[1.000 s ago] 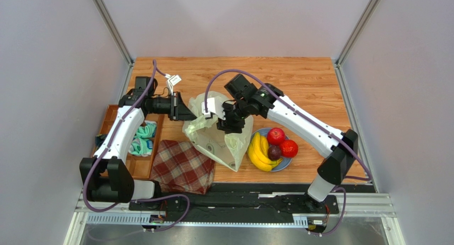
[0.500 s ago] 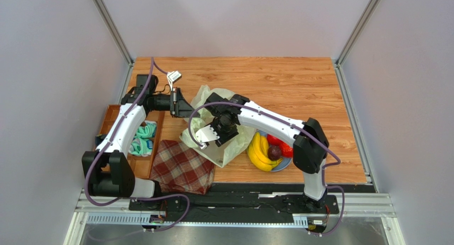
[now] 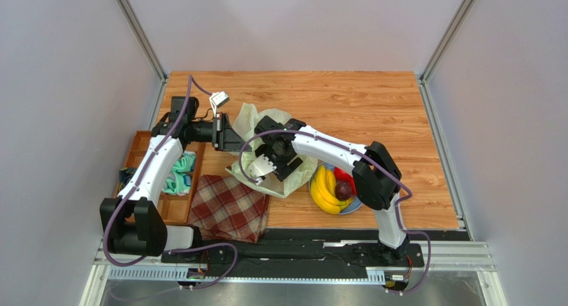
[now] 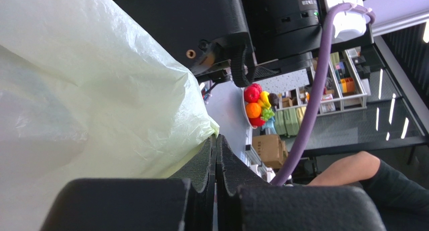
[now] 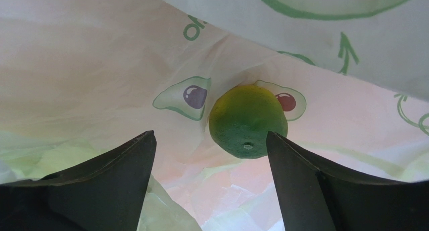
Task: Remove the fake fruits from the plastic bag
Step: Adjust the plastic bag at the center of the board.
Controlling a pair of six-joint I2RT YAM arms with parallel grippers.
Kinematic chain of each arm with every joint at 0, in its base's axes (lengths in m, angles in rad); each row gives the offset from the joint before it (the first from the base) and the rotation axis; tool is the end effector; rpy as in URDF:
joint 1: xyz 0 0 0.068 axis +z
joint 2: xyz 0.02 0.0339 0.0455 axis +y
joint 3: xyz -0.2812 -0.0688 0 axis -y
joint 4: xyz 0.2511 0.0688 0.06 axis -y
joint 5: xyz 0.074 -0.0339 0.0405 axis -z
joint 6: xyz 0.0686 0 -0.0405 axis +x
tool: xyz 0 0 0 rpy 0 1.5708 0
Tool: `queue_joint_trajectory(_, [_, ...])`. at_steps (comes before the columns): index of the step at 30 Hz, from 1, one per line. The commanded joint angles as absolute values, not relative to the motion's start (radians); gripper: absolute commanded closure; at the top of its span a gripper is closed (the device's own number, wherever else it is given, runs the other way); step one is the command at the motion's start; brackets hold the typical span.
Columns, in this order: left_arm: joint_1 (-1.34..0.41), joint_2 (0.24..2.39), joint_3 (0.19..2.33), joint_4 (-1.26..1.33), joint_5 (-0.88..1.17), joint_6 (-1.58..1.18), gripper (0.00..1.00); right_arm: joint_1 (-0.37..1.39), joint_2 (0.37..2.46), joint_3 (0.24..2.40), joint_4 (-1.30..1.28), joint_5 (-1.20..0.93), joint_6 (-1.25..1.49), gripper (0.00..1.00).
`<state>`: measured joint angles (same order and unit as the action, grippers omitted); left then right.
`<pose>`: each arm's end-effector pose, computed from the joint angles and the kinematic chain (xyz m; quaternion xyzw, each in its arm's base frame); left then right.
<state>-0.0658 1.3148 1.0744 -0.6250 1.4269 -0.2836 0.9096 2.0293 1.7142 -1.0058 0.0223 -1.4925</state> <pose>0.2563 -0.0849 0.3202 0.1476 0.7299 -0.6502 0.1505 0.2696 0.3440 0.2067 -0.9246 0.3598 -0.0464 0.1162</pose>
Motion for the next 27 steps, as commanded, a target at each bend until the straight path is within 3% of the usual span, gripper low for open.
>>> queue_joint_trajectory(1, [-0.095,1.295,1.092,-0.589,1.532,-0.317,1.0,0.893,2.023,1.732,-0.933,0.035,-1.578,0.13])
queue_joint_trajectory(14, [-0.104,1.278,1.049,-0.581,1.696,-0.387,1.0,0.848,2.132,1.857,-1.002,-0.083,-1.683,0.11])
queue_joint_trajectory(27, [-0.138,1.259,1.055,-0.58,1.764,-0.48,1.0,0.795,2.313,2.069,-1.141,-0.115,-1.775,0.21])
